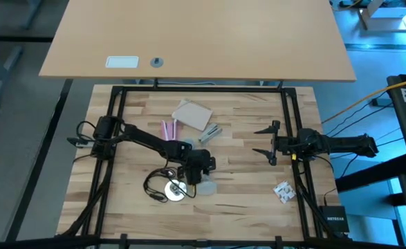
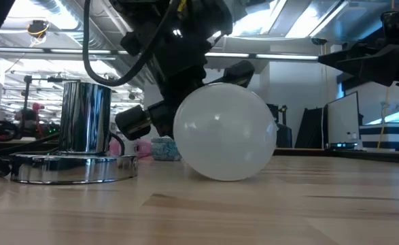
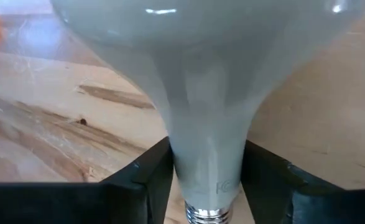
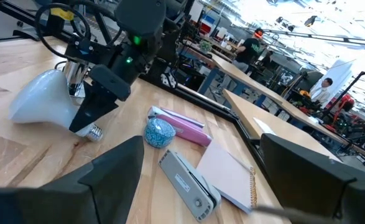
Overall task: Screw lightbulb
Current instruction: Insert the lightbulb into the lamp
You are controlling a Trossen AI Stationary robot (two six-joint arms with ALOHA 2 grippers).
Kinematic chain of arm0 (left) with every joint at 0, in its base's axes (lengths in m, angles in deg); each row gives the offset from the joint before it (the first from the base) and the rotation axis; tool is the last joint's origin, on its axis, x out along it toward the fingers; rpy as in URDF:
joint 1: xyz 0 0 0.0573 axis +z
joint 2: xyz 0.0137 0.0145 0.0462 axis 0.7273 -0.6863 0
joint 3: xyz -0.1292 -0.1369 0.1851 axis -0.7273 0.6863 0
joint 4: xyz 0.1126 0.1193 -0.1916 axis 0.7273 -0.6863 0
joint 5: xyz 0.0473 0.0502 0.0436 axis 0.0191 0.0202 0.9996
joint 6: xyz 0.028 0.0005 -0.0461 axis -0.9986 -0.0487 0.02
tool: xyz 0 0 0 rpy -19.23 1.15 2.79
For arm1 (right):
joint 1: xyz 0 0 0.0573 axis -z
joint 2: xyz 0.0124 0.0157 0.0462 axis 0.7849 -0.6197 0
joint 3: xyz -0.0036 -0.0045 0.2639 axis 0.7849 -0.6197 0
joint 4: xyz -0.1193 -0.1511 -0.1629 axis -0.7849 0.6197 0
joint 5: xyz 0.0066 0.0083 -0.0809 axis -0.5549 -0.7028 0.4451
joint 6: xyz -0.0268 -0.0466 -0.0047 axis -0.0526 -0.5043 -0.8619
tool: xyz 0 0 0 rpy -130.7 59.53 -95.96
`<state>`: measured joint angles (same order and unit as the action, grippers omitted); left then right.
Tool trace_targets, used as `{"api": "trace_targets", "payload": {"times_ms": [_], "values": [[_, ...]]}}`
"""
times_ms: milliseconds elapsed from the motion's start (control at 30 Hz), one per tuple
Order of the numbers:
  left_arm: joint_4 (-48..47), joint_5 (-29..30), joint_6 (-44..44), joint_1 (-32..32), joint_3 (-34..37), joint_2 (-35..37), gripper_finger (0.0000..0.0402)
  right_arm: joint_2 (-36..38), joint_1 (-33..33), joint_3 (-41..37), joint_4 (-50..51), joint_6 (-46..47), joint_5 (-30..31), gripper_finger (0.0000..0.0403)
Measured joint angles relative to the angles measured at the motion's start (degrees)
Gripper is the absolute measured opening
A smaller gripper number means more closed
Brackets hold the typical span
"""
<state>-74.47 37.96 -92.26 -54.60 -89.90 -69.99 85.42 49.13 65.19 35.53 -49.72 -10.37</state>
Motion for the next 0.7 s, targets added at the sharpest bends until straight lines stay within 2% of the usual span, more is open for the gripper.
{"api": "trace_targets", "payload": {"times_ms": [133, 367, 700], "values": [[0.3, 0.9, 1.3, 0.0, 0.0, 0.0, 0.0146, 0.0, 0.0, 0.0, 0.0, 0.0, 0.0, 0.0328], [2.7, 5.3, 2.8, 0.1, 0.0, 0.0, 0.0154, 0.0, 0.0, 0.0, 0.0, 0.0, 0.0, 0.0328], [8.0, 6.9, 3.6, 0.1, 0.0, 0.1, 0.0152, 0.0, 0.0, 0.0, 0.0, 0.0, 0.0, 0.0328]]}}
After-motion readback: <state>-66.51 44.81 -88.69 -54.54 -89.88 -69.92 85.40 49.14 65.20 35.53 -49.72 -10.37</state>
